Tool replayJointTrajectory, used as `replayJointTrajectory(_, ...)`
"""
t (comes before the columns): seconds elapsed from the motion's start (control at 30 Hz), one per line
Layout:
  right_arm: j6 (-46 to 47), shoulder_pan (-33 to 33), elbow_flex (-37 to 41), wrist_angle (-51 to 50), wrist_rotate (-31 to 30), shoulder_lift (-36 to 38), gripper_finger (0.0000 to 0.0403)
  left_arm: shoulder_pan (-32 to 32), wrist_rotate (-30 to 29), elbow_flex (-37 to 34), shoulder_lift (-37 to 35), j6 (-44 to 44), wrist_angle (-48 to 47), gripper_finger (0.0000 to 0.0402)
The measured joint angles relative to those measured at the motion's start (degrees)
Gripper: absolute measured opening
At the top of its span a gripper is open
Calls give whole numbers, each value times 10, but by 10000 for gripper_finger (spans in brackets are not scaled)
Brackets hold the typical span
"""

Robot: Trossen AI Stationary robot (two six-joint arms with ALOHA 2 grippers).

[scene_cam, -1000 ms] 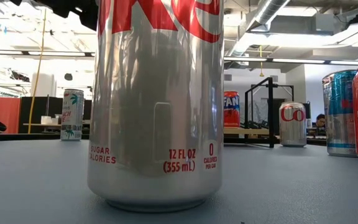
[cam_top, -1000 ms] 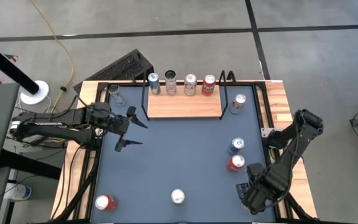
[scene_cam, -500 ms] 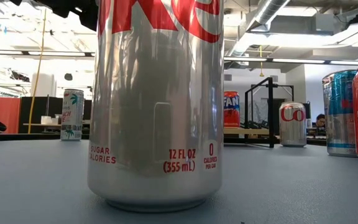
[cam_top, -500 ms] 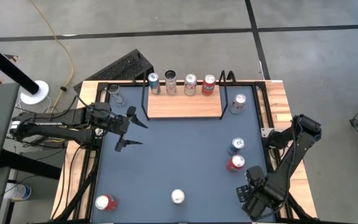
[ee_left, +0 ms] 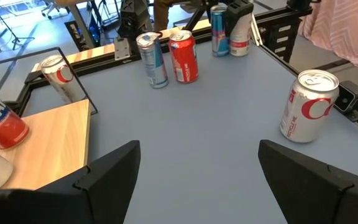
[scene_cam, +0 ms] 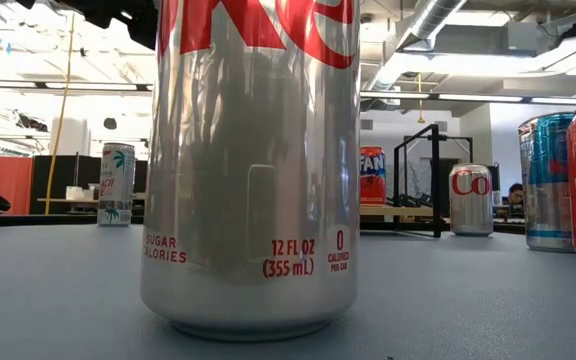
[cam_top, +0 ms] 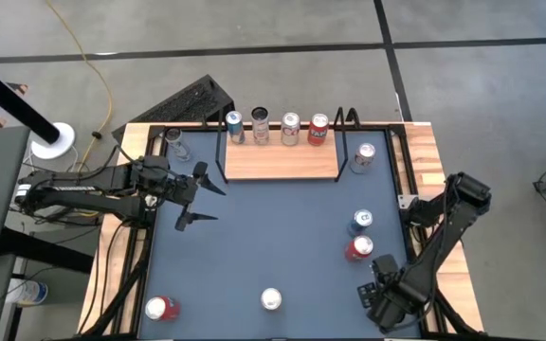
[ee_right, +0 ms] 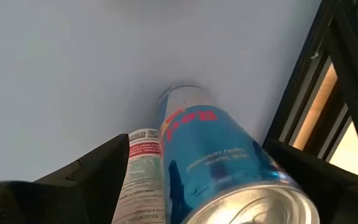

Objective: Place canned beverage on shelf
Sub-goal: Put the bottom blue soda can onto the shelf aligned with the other blue soda can

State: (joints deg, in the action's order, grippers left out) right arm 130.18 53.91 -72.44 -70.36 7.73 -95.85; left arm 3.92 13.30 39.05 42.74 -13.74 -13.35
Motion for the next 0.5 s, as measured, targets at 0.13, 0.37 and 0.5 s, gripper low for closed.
replayJointTrajectory(0.13, -11, 0, 1, 4, 12, 13, 348, 0, 0, 0, 0, -1, 0, 318)
replayJointTrajectory(0.37, -19, 0, 1, 5, 12, 43, 284, 0, -1, 0, 0, -1, 0, 318)
replayJointTrajectory(0.5, -30, -7, 1, 1, 12, 67, 250, 0, -1, 0, 0, -1, -1, 318)
